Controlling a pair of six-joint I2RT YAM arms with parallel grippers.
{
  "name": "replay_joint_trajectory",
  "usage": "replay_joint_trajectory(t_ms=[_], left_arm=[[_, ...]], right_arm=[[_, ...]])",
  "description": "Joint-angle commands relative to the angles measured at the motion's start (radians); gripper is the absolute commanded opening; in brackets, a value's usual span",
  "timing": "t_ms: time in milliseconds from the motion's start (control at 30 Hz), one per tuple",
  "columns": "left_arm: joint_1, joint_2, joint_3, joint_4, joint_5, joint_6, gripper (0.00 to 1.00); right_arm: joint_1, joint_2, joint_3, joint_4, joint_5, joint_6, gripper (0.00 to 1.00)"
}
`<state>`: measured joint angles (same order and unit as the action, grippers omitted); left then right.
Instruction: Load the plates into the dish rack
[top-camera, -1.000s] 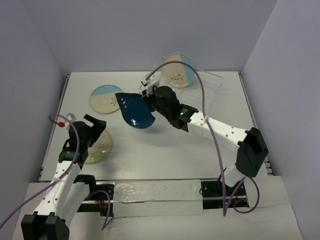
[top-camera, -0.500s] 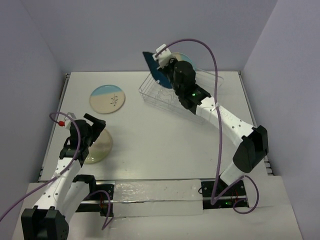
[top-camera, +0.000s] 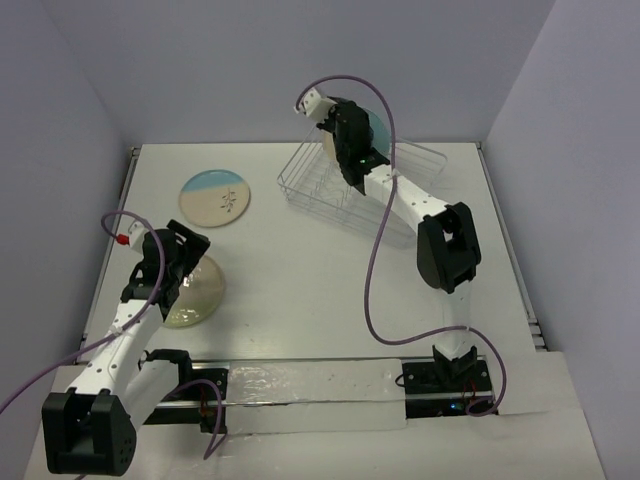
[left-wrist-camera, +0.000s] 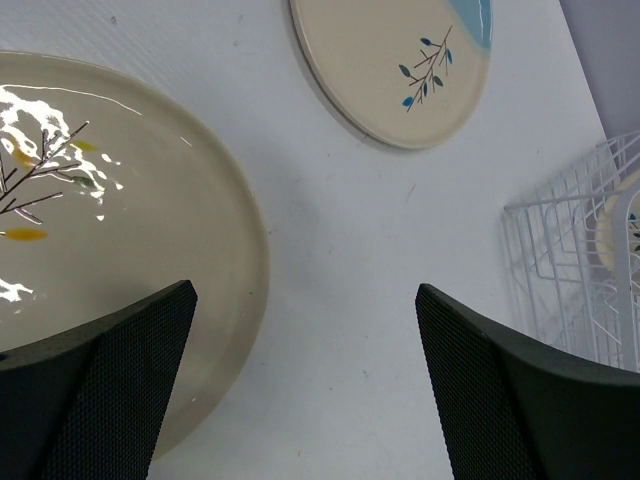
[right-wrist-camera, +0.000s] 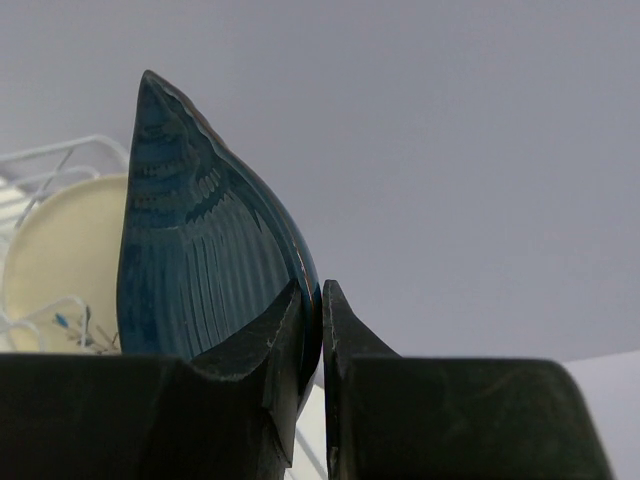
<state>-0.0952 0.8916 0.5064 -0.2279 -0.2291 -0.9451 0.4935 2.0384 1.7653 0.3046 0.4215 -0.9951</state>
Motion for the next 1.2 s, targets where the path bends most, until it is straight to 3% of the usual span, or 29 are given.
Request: replay_joint_trajectory(t_ms=[0, 367, 1167], left_arm=[[0.008, -0.005, 0.047, 0.025, -0.018, 0.02, 0.99], [0.008, -0.026, 0.043, 0.022, -0.027, 0.026, 0.99], [0.008, 0.016, 0.057, 0.047, -0.008, 0.035, 0.99]], right_arm=[[-0.016, -0.041, 0.067, 0.201, -0.076, -0.092, 0.0], [-0.053, -0.024, 0.002, 0.173, -0.259, -0.201, 0.0], [-0.087, 0.034, -0.081, 0.167, -0.334, -0.243, 0.0]])
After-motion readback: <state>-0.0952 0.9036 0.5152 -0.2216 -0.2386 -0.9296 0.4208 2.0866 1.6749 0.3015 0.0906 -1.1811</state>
